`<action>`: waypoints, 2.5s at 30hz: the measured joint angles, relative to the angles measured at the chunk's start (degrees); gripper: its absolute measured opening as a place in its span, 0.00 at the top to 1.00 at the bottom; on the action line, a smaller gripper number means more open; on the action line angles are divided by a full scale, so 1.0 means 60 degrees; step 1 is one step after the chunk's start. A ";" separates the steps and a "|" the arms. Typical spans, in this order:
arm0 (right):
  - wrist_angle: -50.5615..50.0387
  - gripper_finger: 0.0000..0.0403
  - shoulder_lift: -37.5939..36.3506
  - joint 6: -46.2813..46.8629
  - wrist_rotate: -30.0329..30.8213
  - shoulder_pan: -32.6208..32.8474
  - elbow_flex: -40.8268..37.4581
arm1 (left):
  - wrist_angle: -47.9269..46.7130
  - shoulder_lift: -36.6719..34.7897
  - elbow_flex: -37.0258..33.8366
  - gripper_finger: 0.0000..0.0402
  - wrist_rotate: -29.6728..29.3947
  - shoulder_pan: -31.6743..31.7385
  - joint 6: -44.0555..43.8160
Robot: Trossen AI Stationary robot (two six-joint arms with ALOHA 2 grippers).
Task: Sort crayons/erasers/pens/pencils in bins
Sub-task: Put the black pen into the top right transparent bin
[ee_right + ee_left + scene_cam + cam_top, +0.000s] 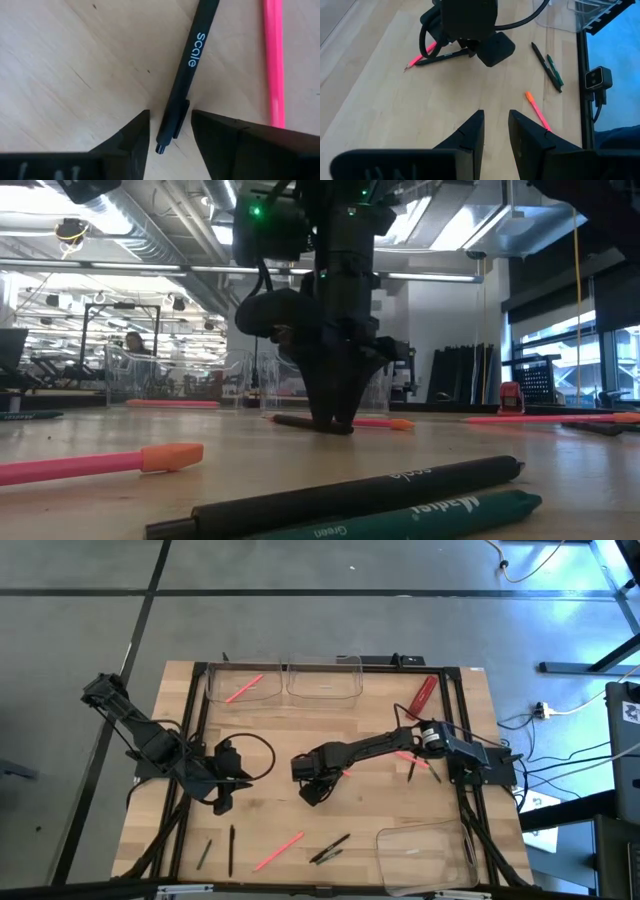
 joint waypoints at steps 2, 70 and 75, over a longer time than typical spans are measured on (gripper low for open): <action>-0.0024 0.70 0.0004 0.0007 0.0009 -0.0004 -0.0007 | 0.0000 0.0000 0.0000 0.80 0.0000 0.0000 -0.0002; -0.3431 0.85 -0.0317 -0.8455 0.2414 -0.4979 0.4509 | -0.0004 -0.0816 0.0015 0.80 -0.2823 0.0476 -0.0733; -0.2226 0.85 -0.0288 -0.9146 0.1822 -0.5378 0.3848 | -0.0004 -0.0816 0.0014 0.80 -0.2830 0.0810 -0.0740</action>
